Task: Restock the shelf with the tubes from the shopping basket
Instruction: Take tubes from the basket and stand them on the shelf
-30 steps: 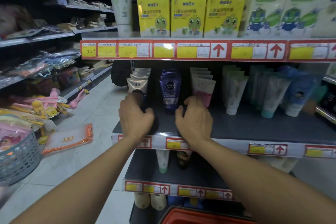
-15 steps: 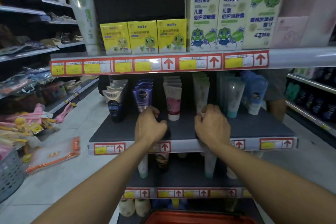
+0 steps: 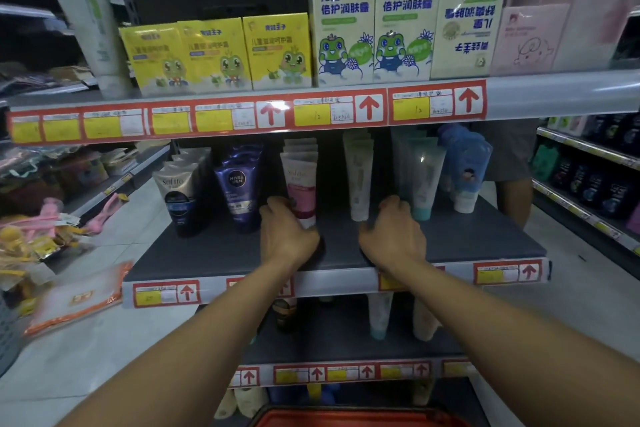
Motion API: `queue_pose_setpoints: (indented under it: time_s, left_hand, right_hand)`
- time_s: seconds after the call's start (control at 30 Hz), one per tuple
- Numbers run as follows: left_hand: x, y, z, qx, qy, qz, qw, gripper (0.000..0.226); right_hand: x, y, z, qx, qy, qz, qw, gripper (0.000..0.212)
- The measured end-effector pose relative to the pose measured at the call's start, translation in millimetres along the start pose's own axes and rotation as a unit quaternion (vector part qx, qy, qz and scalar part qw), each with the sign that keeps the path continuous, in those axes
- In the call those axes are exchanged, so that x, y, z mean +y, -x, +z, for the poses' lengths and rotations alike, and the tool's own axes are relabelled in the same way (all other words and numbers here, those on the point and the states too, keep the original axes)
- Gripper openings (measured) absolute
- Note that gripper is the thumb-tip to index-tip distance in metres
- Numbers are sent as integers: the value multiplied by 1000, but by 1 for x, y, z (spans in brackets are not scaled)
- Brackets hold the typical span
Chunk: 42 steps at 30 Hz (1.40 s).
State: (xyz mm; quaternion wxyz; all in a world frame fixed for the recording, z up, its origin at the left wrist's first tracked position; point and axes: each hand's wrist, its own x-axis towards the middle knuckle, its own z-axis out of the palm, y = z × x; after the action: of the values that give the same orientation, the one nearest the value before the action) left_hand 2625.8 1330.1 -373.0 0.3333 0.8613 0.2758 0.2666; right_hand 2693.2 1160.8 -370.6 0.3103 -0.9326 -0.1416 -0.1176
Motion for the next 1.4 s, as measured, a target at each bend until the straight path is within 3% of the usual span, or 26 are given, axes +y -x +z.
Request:
queue_pose_setpoints:
  time_s: [0.27,0.47,0.77,1.4]
  left_hand:
    - [0,-22,15,-5,-25,-37,999,77]
    - [-12,-24,20,5,2,-23,1000,53]
    - [-13,-26,22,18,7,-31,999,59]
    - [-12,-26,22,26,20,-36,999,61]
  right_hand:
    - [-3,-28,17,-33,24,28,999,69]
    - [-3,-41,22,-17,53,51,997,91]
    - [1,-42,23,-26,87,21,996,56]
    - [5,-42,24,-26,88,2,996,50]
